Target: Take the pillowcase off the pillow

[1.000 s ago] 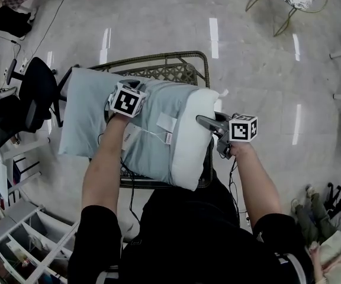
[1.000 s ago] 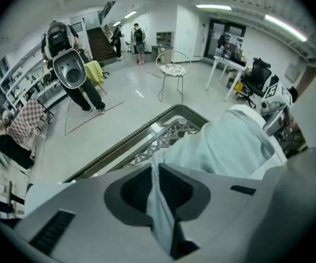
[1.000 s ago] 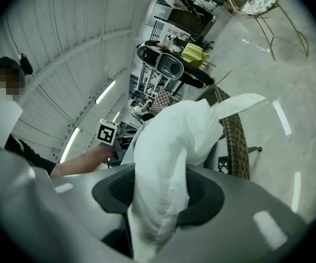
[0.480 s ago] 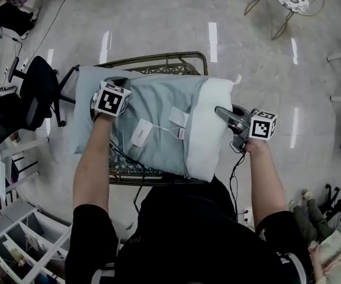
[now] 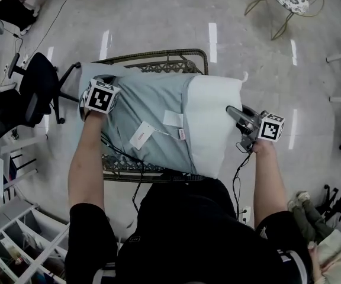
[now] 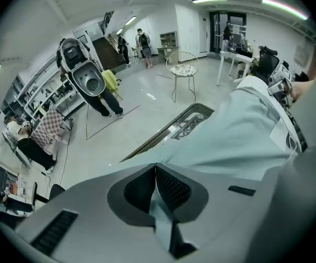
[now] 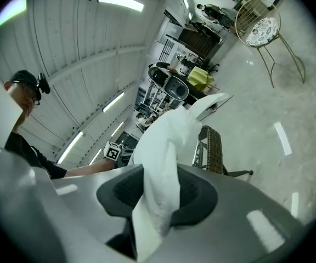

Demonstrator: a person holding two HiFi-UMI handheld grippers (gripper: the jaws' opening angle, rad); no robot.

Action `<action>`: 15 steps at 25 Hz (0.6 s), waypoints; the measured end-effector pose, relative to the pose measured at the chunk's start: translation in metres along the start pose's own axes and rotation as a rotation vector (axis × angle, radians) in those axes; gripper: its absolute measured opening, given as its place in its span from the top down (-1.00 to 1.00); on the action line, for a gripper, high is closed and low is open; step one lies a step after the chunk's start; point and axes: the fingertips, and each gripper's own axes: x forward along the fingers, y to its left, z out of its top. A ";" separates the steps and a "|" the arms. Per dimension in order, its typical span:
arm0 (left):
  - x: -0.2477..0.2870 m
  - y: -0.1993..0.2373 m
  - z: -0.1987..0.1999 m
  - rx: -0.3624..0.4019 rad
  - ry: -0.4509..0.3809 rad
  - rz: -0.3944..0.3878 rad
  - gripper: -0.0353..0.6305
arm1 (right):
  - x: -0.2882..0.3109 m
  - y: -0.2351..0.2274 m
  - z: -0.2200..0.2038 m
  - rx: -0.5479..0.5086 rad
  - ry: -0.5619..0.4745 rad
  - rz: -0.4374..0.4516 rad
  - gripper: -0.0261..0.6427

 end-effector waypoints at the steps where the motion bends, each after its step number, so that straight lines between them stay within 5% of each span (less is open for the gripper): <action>1: -0.002 0.005 -0.004 0.004 -0.004 0.003 0.87 | -0.001 0.001 0.000 -0.001 -0.003 0.003 0.53; 7: -0.012 0.003 -0.007 -0.113 -0.043 -0.034 0.87 | 0.013 -0.009 0.007 -0.036 0.001 -0.038 0.50; 10: -0.006 -0.021 0.005 -0.157 -0.083 -0.073 0.87 | 0.026 -0.028 0.007 -0.046 0.035 -0.135 0.34; 15: 0.002 -0.019 0.016 -0.245 -0.133 -0.024 0.82 | 0.021 -0.057 0.003 0.034 0.010 -0.243 0.06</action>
